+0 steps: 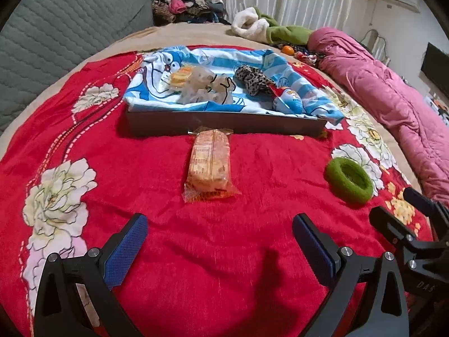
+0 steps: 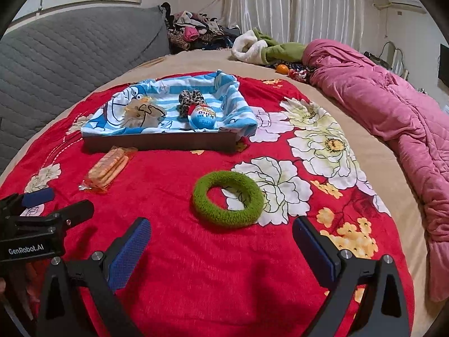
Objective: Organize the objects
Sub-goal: 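Move the left tool toward the biscuit packet while the right tool approaches the green ring, then grasp the biscuit packet with the left tool while the right tool grasps the green ring, then lift and carry the biscuit packet and green ring over the striped cloth in the tray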
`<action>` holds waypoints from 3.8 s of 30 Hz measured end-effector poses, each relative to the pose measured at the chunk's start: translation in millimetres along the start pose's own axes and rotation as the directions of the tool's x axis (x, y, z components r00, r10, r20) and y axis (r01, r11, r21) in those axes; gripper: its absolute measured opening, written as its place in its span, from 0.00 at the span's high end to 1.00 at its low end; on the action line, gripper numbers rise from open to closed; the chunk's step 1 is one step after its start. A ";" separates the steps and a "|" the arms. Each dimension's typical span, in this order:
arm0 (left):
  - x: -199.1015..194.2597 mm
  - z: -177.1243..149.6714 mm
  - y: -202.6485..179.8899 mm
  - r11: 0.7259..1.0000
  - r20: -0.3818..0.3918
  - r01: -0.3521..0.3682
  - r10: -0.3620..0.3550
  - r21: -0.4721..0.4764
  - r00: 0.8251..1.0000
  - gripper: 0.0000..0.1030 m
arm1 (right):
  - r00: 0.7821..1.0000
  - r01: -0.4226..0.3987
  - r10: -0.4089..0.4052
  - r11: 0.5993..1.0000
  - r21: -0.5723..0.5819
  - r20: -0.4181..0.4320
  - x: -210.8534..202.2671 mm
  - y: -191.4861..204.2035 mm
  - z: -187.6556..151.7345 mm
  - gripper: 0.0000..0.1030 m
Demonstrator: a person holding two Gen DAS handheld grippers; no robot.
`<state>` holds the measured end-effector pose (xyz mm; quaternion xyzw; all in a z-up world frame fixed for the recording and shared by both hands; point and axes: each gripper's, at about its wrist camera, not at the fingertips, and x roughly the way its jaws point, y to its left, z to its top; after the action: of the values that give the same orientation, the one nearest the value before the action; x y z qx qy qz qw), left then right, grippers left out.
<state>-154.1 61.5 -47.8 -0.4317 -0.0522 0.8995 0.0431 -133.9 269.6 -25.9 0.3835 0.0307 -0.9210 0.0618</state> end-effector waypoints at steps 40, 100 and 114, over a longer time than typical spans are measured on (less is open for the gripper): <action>64.8 44.1 2.7 1.000 -0.036 0.023 -0.024 -0.010 0.999 0.01 | 0.994 0.009 -0.004 0.999 0.051 -0.112 80.0 -7.7 21.7 0.01; -83.0 40.7 11.6 0.995 0.161 0.091 -0.096 0.043 0.982 0.61 | 0.985 -0.136 0.141 0.989 -0.055 0.096 -60.5 64.9 52.2 0.76; -148.2 48.1 19.4 0.997 0.256 0.071 -0.080 0.042 0.963 0.61 | 0.969 -0.139 0.158 0.984 -0.107 0.191 -113.5 87.0 72.3 0.76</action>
<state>-99.9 21.4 94.0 -0.3082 -0.0589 0.9464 0.0772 -93.5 186.2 104.8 0.2877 0.0385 -0.9450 0.1511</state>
